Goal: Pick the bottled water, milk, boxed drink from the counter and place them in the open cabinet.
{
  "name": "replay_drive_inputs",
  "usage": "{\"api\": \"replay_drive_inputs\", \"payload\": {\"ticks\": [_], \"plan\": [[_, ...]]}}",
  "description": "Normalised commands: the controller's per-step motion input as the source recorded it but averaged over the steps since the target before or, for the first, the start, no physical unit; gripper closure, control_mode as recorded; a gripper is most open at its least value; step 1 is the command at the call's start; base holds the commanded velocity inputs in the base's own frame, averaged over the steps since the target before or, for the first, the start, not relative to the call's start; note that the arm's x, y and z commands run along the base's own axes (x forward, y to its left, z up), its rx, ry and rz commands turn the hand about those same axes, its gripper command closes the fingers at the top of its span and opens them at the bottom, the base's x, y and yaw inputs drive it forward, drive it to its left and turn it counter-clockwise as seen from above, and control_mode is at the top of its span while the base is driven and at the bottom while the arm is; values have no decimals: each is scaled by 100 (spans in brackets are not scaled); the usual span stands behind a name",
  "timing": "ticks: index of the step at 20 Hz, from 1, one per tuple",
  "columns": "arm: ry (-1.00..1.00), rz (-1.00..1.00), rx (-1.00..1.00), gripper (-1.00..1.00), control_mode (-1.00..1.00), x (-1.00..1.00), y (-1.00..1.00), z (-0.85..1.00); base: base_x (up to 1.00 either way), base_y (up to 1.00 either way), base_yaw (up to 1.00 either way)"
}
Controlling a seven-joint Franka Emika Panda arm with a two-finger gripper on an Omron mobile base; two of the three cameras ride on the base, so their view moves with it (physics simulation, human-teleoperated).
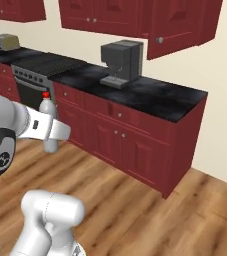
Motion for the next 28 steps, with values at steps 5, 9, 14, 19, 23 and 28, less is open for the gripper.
{"api": "replay_drive_inputs", "payload": {"ticks": [5, 9, 14, 19, 23, 28], "plan": [[0, 0, 0, 100, 100, 0, 0, 0, 81, 9, -7], [0, 0, 0, 100, 100, 0, 0, 0, 65, 27, -6], [0, 0, 0, 100, 100, 0, 0, 0, 57, 39, -7], [0, 0, 0, 100, 100, 0, 0, 0, 60, 31, -9], [0, 0, 0, 100, 100, 0, 0, 0, 61, 14, -14], [0, 0, 0, 100, 100, 0, 0, 0, 52, 13, -19]]}}
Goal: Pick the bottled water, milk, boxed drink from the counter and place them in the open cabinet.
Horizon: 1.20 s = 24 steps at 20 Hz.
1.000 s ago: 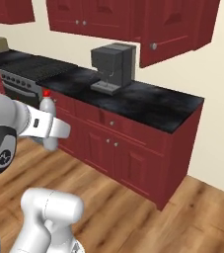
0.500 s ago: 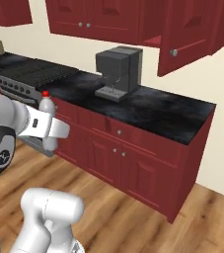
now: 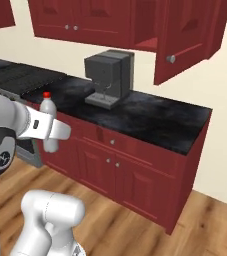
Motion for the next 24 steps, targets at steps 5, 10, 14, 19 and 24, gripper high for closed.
{"api": "replay_drive_inputs", "payload": {"ticks": [5, 10, 14, 19, 24], "plan": [[0, 0, 0, 100, 100, 0, 0, 0, 44, 31, -22], [0, 0, 0, 100, 100, 0, 0, 0, 47, 39, -21], [0, 0, 0, 100, 100, 0, 0, 0, 53, 31, -20], [0, 0, 0, 100, 100, 0, 0, 0, 60, 18, -22], [0, 0, 0, 100, 100, 0, 0, 0, 62, 15, -22]]}}
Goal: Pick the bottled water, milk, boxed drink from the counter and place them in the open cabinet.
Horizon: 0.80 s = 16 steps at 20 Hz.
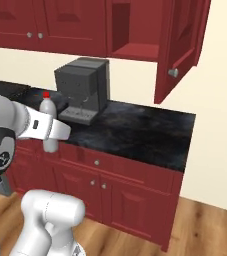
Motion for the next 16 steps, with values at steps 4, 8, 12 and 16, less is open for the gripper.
{"api": "replay_drive_inputs", "payload": {"ticks": [4, 8, 12, 16], "plan": [[0, 0, 0, 100, 100, 0, 0, 0, 64, 14, -22], [0, 0, 0, 100, 100, 0, 0, 0, 64, 12, -21], [0, 0, 0, 100, 100, 0, 0, 0, 65, 9, -20], [0, 0, 0, 100, 100, 0, 0, 0, 49, 24, -17]]}}
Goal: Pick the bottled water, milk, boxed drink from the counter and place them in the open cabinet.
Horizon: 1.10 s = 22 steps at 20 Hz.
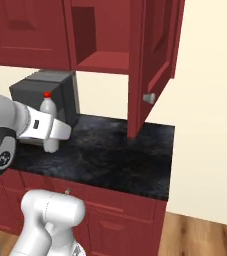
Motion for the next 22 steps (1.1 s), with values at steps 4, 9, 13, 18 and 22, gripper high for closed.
{"api": "replay_drive_inputs", "payload": {"ticks": [4, 9, 13, 18, 22], "plan": [[0, 0, 0, 100, 100, 0, 0, 0, 51, 16, -13], [0, 0, 0, 100, 100, 0, 0, 0, 32, 6, -10], [0, 0, 0, 100, 100, 0, 0, 0, 29, 4, -7], [0, 0, 0, 100, 100, 0, 0, 0, 38, 4, -6], [0, 0, 0, 100, 100, 0, 0, 0, 17, 10, -3]]}}
